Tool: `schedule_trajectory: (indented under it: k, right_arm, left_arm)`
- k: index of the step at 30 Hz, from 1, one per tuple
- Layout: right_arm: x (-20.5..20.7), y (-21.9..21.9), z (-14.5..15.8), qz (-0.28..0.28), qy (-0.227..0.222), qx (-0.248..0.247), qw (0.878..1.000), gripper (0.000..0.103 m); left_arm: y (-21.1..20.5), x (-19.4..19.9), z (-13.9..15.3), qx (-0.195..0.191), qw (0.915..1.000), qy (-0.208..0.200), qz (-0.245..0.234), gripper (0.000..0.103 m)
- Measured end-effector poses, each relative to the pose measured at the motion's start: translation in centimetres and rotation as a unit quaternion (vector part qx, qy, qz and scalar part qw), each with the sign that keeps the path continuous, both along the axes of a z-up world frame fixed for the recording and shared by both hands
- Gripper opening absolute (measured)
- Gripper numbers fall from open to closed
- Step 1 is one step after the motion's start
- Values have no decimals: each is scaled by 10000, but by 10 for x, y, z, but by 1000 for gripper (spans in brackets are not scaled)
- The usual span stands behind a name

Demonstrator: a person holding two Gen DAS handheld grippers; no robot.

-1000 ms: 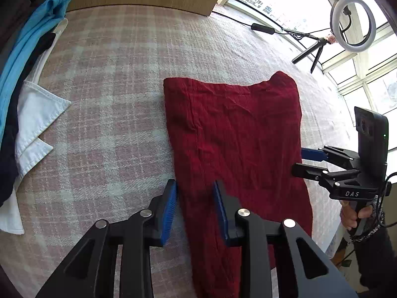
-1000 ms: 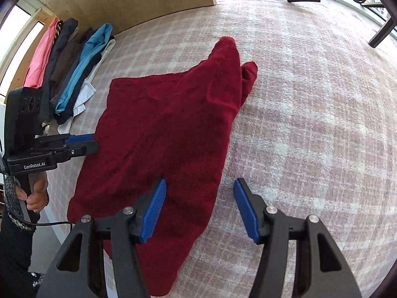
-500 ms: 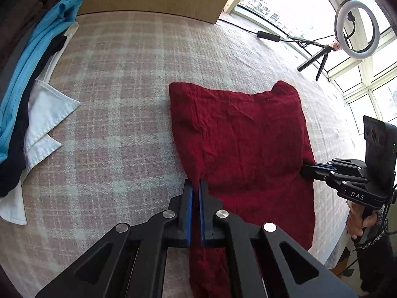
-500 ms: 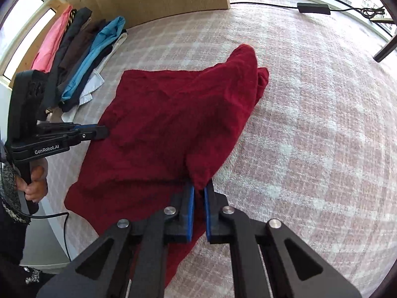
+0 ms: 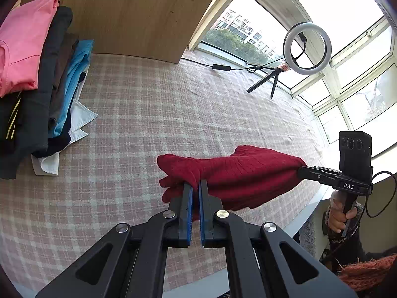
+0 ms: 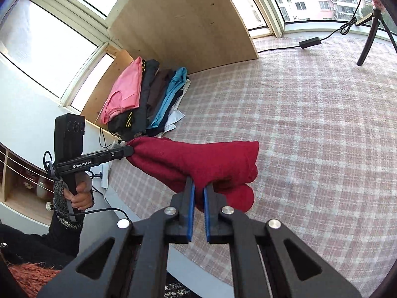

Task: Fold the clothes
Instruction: 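Grasp the folded sweater with the left tool while the right tool grasps its other end, then lift the folded sweater with both tools and carry it toward the clothes stack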

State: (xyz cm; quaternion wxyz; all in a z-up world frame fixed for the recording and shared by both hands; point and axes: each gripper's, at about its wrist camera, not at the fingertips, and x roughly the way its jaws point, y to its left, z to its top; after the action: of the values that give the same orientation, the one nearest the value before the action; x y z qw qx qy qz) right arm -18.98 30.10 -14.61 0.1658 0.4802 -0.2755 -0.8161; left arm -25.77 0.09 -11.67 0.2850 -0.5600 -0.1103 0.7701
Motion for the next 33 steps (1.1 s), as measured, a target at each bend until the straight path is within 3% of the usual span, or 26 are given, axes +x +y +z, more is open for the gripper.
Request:
schedule_trajectory:
  k: [3,6,10,15,18,21,23,25,28,30,33]
  right_arm:
    - [-36,15,-36,-88,-429,-225,9988,7]
    - [-85,37,-91,-367,-1022,-530,9927,7]
    - [-126,62,-135,-755,-1401,-800,9840,7]
    - [-143,70,-140,-748,-1356,-787,9848,7]
    - [-149,69,-145,-692,-1425,-541,9859,7]
    - [-149,70,-145,-474,-1494,-540,9862,10]
    - [-142,71,-136,-400,-1411,-522,9878,15]
    - [-128,69,-119,-294,-1186,-183,9923,39]
    - [-111,60,-106,-144,-788,677,9945,59]
    - [-100,53,-97,-44,-517,1260,9907,66]
    - [-108,56,-111,145,-680,1051,9920,67]
  left_arm:
    - [11,-42,-43,-74,9992,-395,-6,4]
    - [19,-91,-93,-218,9960,-849,171,3]
    - [26,-121,-117,-156,9942,-1059,137,4]
    - [29,-137,-132,-135,9922,-1238,85,5]
    - [26,-143,-135,-55,9919,-1265,135,10]
    - [13,-139,-125,194,9923,-1188,285,15]
    - [3,-127,-113,263,9941,-1004,316,24]
    - [-3,-109,-104,316,9959,-819,217,42]
    - [5,-91,-109,218,9966,-784,-114,46]
    - [16,-87,-117,99,9963,-815,-272,46]
    - [34,-89,-125,32,9959,-832,-354,46]
